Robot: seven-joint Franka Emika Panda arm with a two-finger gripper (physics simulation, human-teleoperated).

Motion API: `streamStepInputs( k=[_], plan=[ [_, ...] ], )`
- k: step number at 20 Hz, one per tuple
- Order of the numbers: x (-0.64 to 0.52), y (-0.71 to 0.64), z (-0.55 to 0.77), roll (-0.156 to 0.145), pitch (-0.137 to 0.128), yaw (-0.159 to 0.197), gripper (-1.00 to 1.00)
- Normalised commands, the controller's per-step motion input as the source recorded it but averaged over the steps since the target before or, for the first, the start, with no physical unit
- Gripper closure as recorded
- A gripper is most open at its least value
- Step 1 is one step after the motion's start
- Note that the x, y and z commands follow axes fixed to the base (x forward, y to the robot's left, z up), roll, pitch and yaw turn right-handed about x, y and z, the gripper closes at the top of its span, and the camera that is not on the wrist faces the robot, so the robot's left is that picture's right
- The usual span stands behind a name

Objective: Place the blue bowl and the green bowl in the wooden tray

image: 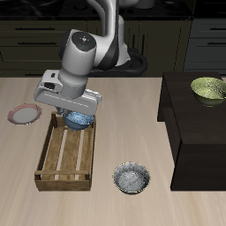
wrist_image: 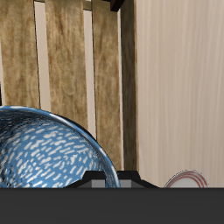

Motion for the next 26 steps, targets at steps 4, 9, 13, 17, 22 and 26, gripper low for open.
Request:
streamStepInputs(
  k=[4,9,13,17,22,26],
  plan=[
    [0.02,0.21,-0.21,-0.007,0.020,0.038,-1.00],
    [0.00,0.13,-0.13,0.026,0.033,-0.015,-1.00],
    [-0.07,0.12,0.03,0.019,-0.011,0.005,-1.00],
    [-0.15,0.18,0.17,0.034,-0.022,-0.008,-1.00],
    [-0.27,0.19,0.29,0.023,-0.026,-0.008,-1.00],
    [-0.32,0.26,0.38,0.031,-0.011,0.010,-1.00]
  ],
)
